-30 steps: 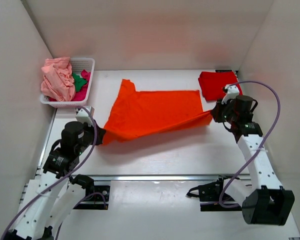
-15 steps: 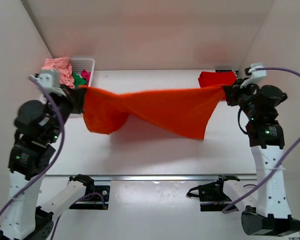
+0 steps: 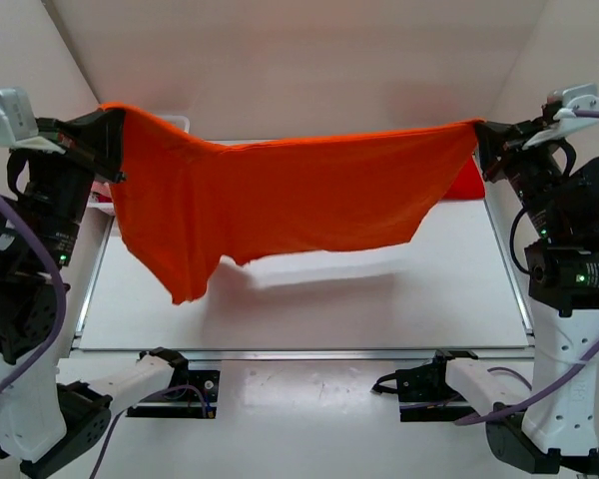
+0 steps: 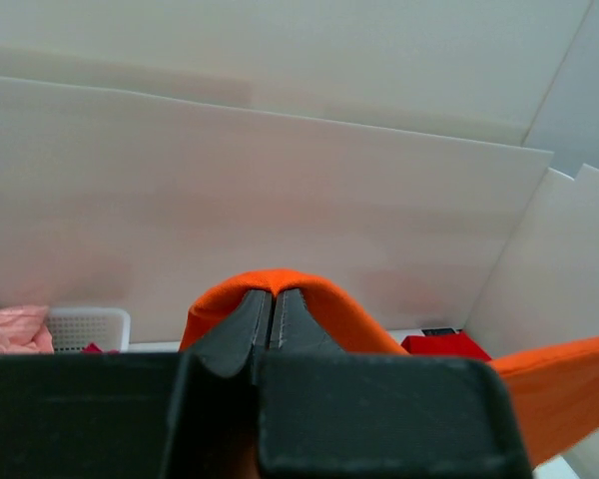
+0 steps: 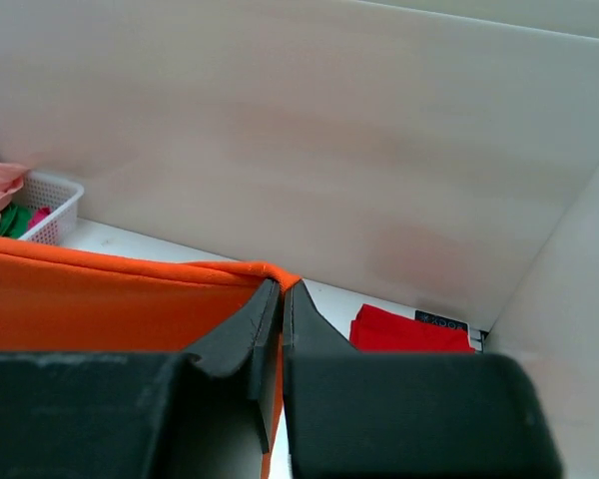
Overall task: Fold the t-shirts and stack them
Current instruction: Flatten out the tshirt
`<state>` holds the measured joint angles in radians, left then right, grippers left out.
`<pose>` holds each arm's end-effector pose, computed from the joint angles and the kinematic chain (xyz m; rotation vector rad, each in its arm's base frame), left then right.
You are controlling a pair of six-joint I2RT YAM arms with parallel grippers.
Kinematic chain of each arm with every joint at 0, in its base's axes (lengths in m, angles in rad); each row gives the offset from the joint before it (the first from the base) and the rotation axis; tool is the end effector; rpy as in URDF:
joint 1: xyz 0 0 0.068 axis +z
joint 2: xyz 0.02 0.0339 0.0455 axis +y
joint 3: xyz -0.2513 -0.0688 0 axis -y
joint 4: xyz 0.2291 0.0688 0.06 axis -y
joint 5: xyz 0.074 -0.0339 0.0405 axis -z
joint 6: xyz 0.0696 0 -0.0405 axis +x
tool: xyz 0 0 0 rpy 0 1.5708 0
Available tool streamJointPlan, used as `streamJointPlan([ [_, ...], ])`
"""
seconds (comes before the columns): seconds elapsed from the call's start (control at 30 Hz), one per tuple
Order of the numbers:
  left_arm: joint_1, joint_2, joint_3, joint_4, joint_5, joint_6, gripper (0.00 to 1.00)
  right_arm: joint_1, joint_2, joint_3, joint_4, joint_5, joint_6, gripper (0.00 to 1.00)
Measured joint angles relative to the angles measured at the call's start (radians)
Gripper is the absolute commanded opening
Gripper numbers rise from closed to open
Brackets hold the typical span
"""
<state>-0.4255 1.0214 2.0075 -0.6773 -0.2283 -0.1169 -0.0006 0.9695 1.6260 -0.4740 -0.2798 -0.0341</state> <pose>0.0978 -0.0270 0.5951 -0.0017 1.2769 -0.3232 0.1613 0.0191 0.5337 -0.2562 1.3738 0.1653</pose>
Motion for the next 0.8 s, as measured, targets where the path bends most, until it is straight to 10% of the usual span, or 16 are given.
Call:
streamJointPlan([
  [0.43,0.166,0.471,0.137,0.108,0.115,0.072,0.00,0.013,0.421,0.083,0.093,-0.031,-0.011,0.00],
  [0.8,0.383,0.816,0.369,0.139,0.278,0.051,0.00,0.009,0.791,0.530,0.105,-0.046,-0.007,0.00],
])
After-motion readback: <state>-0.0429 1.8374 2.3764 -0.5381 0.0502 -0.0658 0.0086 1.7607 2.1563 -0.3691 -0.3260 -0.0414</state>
